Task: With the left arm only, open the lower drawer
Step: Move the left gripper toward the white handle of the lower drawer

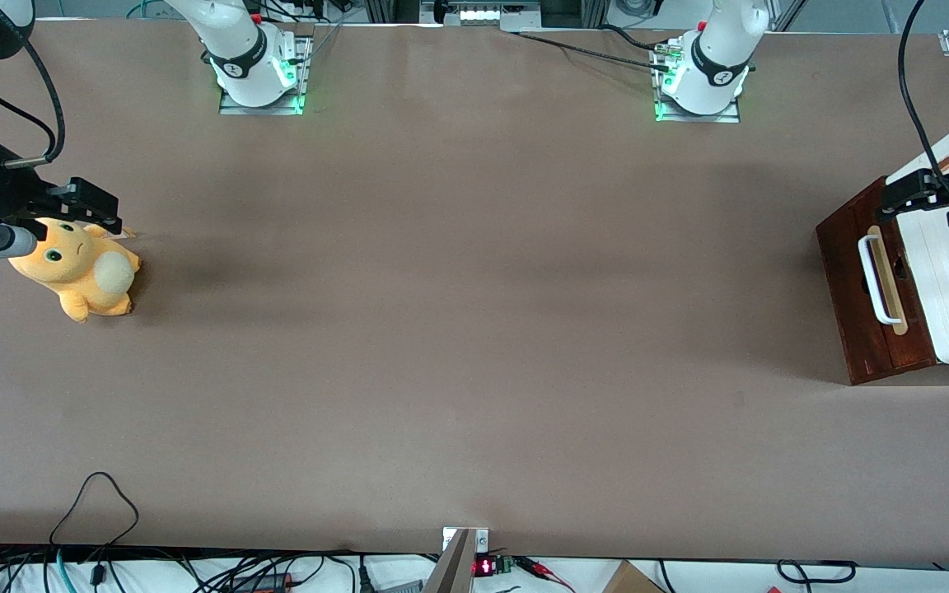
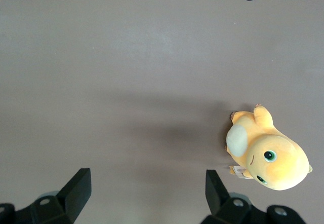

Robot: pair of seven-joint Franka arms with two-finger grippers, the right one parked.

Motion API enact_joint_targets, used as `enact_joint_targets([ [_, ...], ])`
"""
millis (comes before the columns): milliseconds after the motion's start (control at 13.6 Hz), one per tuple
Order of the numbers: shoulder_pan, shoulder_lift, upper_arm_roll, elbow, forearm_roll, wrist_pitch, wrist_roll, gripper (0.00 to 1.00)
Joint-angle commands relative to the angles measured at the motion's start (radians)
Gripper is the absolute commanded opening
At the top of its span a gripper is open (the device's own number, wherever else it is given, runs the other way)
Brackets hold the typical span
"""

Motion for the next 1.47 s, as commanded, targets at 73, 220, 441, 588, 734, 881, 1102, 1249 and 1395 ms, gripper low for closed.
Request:
enact_joint_targets([
  [73, -0.010, 0.013, -0.021, 0.032, 0.037, -0.027, -0.018, 1.00],
  [220, -0.010, 0.015, -0.022, 0.037, 0.037, -0.027, -0.018, 1.00],
  [441, -0.009, 0.015, -0.018, 0.035, 0.032, -0.027, -0.005, 1.00],
  [588, -0.010, 0.015, -0.018, 0.034, 0.031, -0.029, -0.005, 1.00],
  [734, -0.009, 0.015, -0.013, 0.031, 0.023, -0.029, -0.001, 1.00],
  [881, -0.009, 0.015, -0.013, 0.028, 0.023, -0.034, -0.002, 1.00],
  [1102, -0.010, 0.018, -0.018, 0.020, 0.025, -0.034, 0.002, 1.00],
  [1249, -0.010, 0.033, -0.018, 0.017, 0.023, -0.012, 0.112, 1.00],
  [1395, -0.010, 0.033, -0.018, 0.017, 0.023, -0.004, 0.119, 1.00],
])
